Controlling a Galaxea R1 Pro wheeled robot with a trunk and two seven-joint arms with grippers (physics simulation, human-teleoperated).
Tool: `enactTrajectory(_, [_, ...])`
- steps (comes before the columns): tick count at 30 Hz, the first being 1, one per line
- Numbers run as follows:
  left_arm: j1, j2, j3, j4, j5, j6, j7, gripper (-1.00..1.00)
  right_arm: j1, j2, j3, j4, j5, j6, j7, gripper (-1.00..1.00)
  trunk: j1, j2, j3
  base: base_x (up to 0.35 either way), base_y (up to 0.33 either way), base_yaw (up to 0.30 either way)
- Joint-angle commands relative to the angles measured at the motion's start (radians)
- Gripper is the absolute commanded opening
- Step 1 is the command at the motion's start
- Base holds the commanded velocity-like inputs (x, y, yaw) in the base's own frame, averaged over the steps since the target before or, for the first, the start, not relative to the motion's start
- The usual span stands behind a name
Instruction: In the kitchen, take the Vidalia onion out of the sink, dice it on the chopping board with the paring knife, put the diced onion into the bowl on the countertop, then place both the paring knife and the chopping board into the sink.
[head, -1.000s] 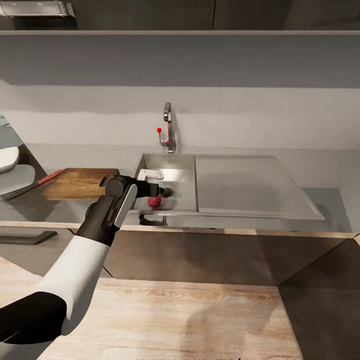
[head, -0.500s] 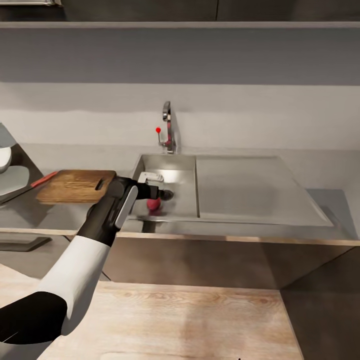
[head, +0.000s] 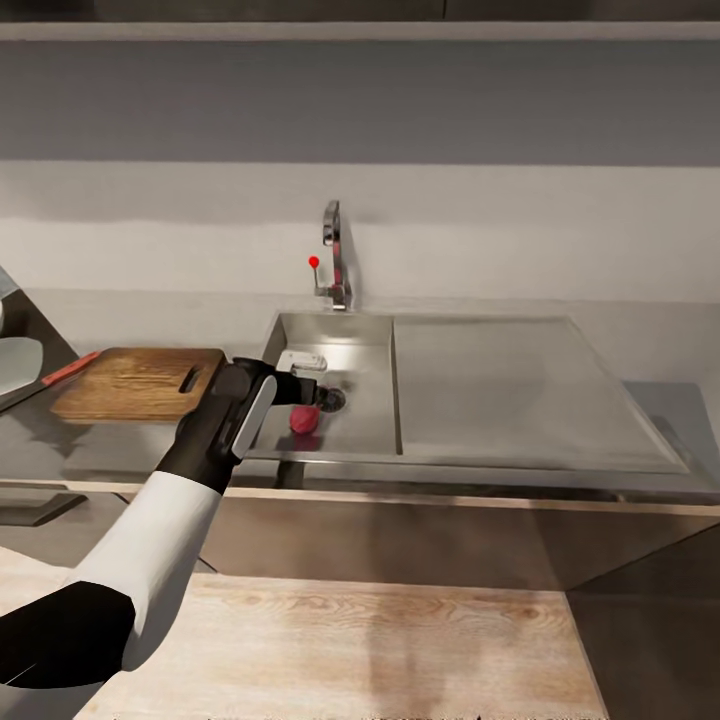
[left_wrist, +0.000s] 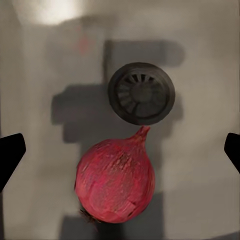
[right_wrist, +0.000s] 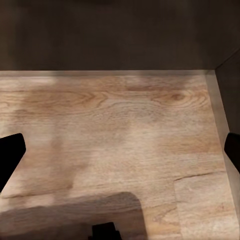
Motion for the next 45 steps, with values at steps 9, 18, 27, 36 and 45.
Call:
enactTrajectory(9, [-0.001,0.0,-0.001,0.02,0.005,0.004,0.006,1.0,-0.001,0.0,0.006,0.001,-0.001,0.0,-0.008,1.0,0.0,-0.001,-0.011,0.001,0.0,0.0])
enactTrajectory(18, [-0.001,0.0,-0.001,0.04,0.004,0.002,0.007,1.0,0.0,0.0,0.006,0.001,-0.001,0.0,-0.008,1.0,0.0,-0.001,-0.022,0.0,0.0,0.0])
enactTrajectory(27, [0.0,0.0,-0.001,0.058,0.002,0.002,0.008,1.0,0.0,0.0,0.006,0.001,-0.001,0.001,-0.007,1.0,0.0,-0.001,-0.033,0.0,0.0,0.0])
enactTrajectory(36, [-0.001,0.0,-0.001,0.06,0.002,0.002,0.008,1.0,-0.001,0.0,0.006,0.001,-0.001,0.001,-0.007,1.0,0.0,-0.001,-0.044,0.0,0.0,0.0])
enactTrajectory(45, [-0.001,0.0,-0.001,0.071,0.001,0.002,0.008,1.0,-0.001,0.0,0.006,0.001,-0.001,0.001,-0.007,1.0,0.0,-0.001,-0.055,0.0,0.0,0.0])
